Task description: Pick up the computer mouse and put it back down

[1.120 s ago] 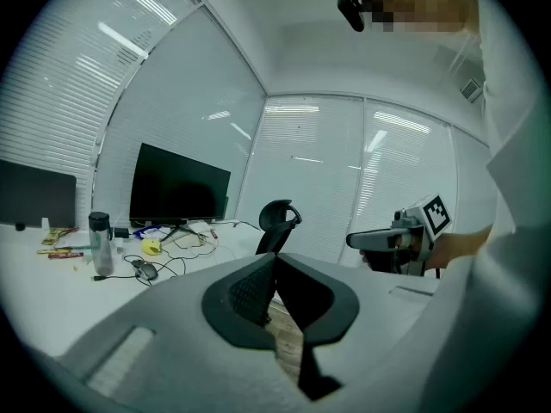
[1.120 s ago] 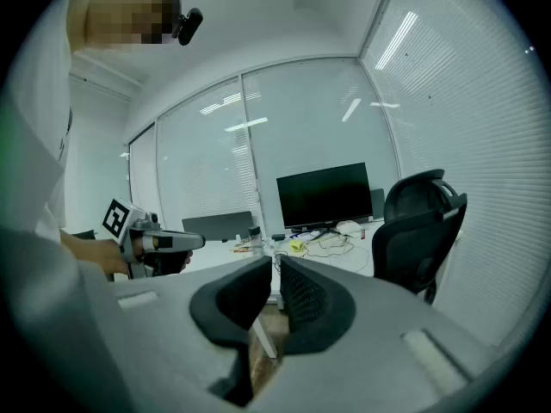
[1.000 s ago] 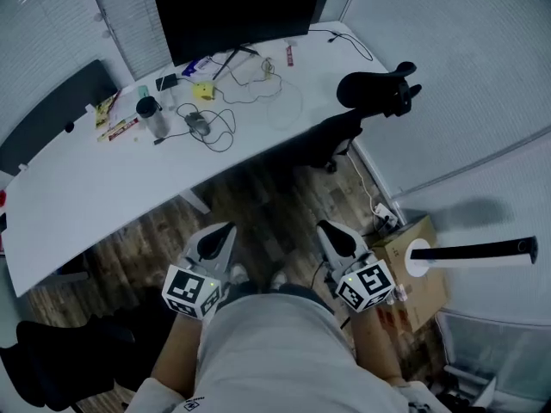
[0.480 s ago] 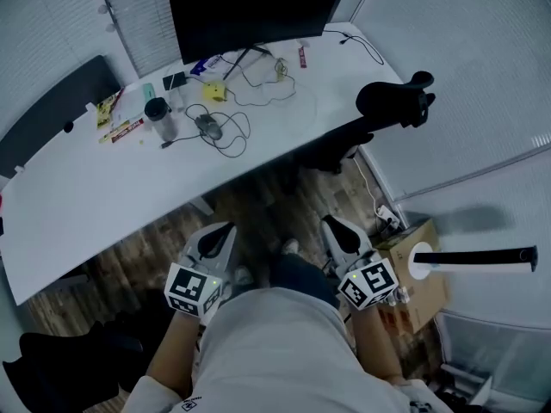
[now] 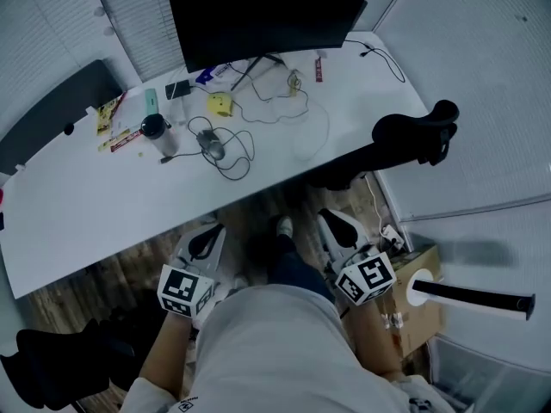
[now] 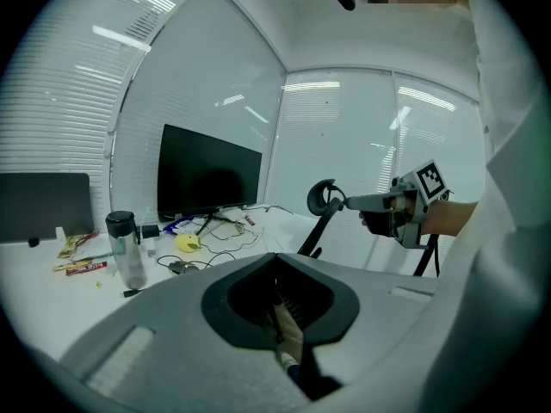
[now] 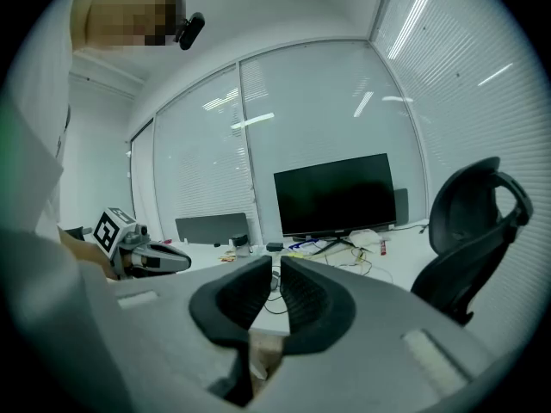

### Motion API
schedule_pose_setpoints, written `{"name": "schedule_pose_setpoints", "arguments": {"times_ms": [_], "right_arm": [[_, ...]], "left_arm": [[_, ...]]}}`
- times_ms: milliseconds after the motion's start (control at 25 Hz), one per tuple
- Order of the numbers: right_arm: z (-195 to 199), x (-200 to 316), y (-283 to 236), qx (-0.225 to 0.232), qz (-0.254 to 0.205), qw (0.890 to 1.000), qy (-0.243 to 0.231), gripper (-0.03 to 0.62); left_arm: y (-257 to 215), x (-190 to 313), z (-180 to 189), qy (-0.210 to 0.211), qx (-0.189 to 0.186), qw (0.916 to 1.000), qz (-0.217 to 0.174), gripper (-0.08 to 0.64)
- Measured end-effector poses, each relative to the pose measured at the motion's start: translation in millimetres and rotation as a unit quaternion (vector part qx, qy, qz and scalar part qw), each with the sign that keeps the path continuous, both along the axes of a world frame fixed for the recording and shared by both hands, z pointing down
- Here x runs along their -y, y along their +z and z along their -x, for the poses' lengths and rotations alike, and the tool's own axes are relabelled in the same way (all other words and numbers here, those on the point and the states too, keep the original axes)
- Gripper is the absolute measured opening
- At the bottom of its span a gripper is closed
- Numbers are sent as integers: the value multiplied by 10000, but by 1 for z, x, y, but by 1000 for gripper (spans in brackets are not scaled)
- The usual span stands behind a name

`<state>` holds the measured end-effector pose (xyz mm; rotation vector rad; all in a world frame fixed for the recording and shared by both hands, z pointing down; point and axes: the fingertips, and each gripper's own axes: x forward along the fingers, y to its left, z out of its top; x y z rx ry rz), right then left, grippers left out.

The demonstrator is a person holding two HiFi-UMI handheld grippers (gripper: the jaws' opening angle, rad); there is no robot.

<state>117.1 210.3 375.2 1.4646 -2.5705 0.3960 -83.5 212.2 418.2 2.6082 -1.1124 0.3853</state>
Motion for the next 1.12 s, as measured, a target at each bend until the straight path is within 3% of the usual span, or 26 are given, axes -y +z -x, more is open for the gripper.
{"name": "schedule_pose_setpoints", "arguments": {"times_ms": [680,920,1120], "right_arm": [[-61,177,18,246,289,9893,-1411,32],[-58,208,25,747,694,9779,-1825,32],[-44,219,28,427,619,9760,-2043,32]], "left_arm": [[8,140,-75,-1483,296,9882,237,11],[17,165,-86,-1934,487,9791,387,11],[23,183,-80,-2230,554,9719,511,11]]}}
